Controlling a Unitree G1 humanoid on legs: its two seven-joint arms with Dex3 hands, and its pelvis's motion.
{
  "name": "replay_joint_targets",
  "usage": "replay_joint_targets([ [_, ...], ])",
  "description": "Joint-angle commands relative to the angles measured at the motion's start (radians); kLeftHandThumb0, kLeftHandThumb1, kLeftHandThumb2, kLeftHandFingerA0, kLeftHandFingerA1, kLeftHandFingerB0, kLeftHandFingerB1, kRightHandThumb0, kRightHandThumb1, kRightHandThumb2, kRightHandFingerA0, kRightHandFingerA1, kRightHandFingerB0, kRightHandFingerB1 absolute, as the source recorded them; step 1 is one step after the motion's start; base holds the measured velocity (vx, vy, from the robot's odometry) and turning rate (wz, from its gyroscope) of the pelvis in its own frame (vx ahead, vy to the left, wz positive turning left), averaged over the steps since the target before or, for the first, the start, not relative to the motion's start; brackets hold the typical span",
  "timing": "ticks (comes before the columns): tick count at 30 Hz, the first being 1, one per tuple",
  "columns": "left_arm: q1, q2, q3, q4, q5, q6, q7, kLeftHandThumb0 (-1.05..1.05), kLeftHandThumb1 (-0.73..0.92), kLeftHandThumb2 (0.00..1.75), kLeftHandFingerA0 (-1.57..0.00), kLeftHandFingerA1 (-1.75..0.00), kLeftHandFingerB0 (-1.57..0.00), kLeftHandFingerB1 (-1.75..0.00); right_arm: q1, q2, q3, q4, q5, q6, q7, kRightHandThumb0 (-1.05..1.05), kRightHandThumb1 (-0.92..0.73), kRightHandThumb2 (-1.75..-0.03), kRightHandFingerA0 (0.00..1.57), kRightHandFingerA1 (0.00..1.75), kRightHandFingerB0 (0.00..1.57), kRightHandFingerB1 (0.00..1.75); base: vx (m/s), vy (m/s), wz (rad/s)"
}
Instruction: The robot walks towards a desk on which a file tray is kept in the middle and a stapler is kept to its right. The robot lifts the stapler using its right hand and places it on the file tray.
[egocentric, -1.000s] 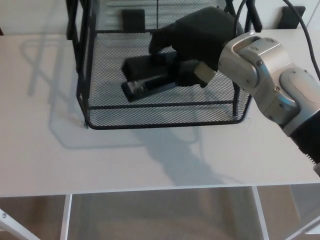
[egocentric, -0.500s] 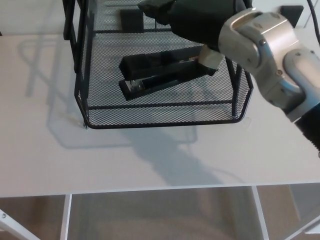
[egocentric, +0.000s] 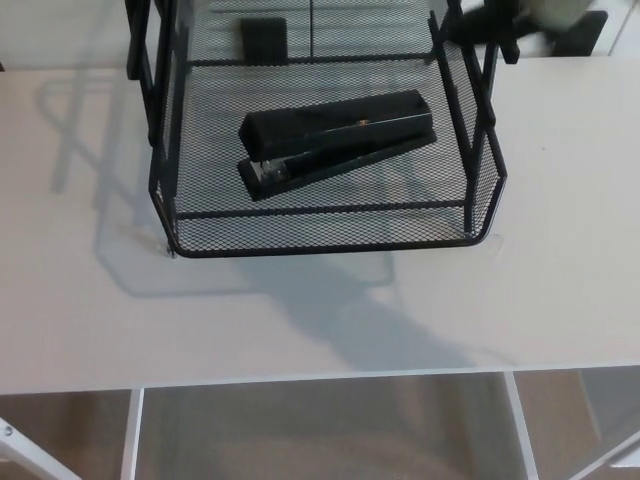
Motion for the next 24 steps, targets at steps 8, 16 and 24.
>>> replay_joint_targets([
  [8, 0.033, 0.006, 0.041, -0.048, -0.029, 0.046, 0.01, -0.75, 0.91, 0.67, -0.16, -0.49, -0.11, -0.35, 0.278, -0.201, -0.864, -0.226, 0.427, 0.226, 0.19, -0.71, -0.58, -0.76, 0.0, 0.14, 0.02, 0.24, 0.0, 0.0, 0.0],
  [16, 0.058, 0.027, 0.022, -0.11, -0.009, 0.042, -0.005, -0.71, 0.92, 0.69, -0.18, -0.51, -0.14, -0.38, 0.908, 0.087, -1.334, -0.075, 0.341, 0.316, 0.01, -0.96, -0.59, -0.69, 0.0, 0.89, 0.0, 0.6, 0.0, 0.0, 0.0],
  [24, -0.007, 0.002, 0.031, 0.03, -0.021, 0.001, 0.015, -0.76, 0.75, 1.0, -0.14, -0.53, -0.1, -0.45, 1.152, 0.284, -1.321, 0.108, 0.352, 0.184, -0.266, -0.94, -0.47, -0.93, 0.0, 0.73, 0.0, 0.59, 0.0, 0.0, 0.0],
])
